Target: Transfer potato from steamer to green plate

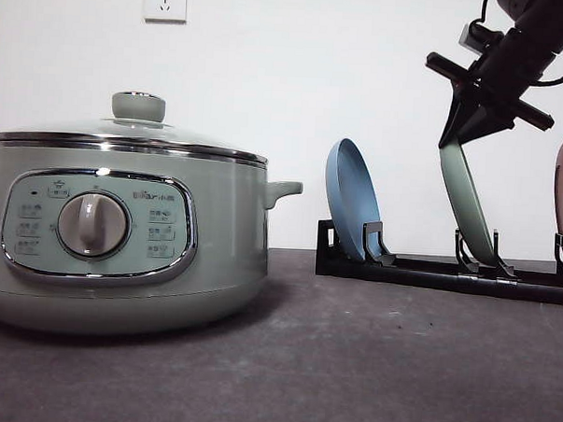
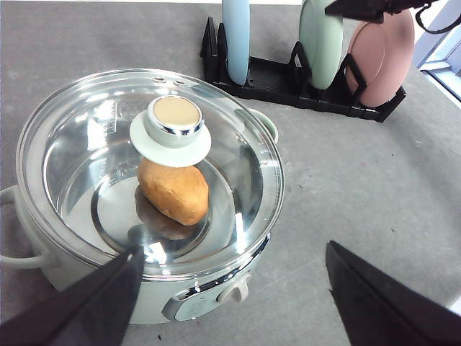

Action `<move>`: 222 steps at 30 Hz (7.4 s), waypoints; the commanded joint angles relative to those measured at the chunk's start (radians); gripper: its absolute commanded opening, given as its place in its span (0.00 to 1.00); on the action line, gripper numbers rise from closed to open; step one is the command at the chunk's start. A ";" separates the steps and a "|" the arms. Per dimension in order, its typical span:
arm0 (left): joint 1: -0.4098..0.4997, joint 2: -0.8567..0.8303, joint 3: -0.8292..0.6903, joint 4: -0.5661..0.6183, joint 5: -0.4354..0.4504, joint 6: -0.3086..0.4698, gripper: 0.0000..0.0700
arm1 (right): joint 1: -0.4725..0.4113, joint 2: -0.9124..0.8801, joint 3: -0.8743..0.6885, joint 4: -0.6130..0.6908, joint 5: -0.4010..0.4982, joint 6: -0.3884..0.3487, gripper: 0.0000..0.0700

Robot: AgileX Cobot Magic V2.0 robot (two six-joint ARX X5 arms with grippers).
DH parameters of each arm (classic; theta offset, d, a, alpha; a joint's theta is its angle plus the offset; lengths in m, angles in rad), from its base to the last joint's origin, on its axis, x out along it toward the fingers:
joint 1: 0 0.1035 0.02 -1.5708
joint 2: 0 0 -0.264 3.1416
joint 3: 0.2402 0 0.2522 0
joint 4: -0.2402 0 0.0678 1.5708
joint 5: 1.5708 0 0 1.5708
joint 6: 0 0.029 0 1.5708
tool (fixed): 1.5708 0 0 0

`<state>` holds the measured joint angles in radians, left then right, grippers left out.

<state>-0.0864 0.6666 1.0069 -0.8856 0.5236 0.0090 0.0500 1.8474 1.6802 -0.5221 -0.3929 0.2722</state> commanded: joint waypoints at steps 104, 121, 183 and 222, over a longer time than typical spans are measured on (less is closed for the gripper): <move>-0.002 0.005 0.021 0.011 0.005 0.005 0.74 | 0.973 -0.368 -0.522 -0.380 0.525 -0.235 0.51; -0.002 0.004 0.021 0.010 0.005 0.003 0.74 | 0.742 -0.636 -0.384 -0.218 0.068 -0.228 0.51; -0.315 0.997 0.718 -0.238 -0.439 0.036 0.73 | 0.673 -0.660 -0.384 -0.242 -0.097 -0.235 0.51; -0.321 1.058 0.718 -0.305 -0.465 0.024 0.14 | 0.673 -0.659 -0.384 -0.241 -0.051 -0.236 0.51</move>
<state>-0.4072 1.7050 1.7098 -1.1524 0.0605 0.0438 0.7177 1.1805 1.2793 -0.7696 -0.4446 0.0341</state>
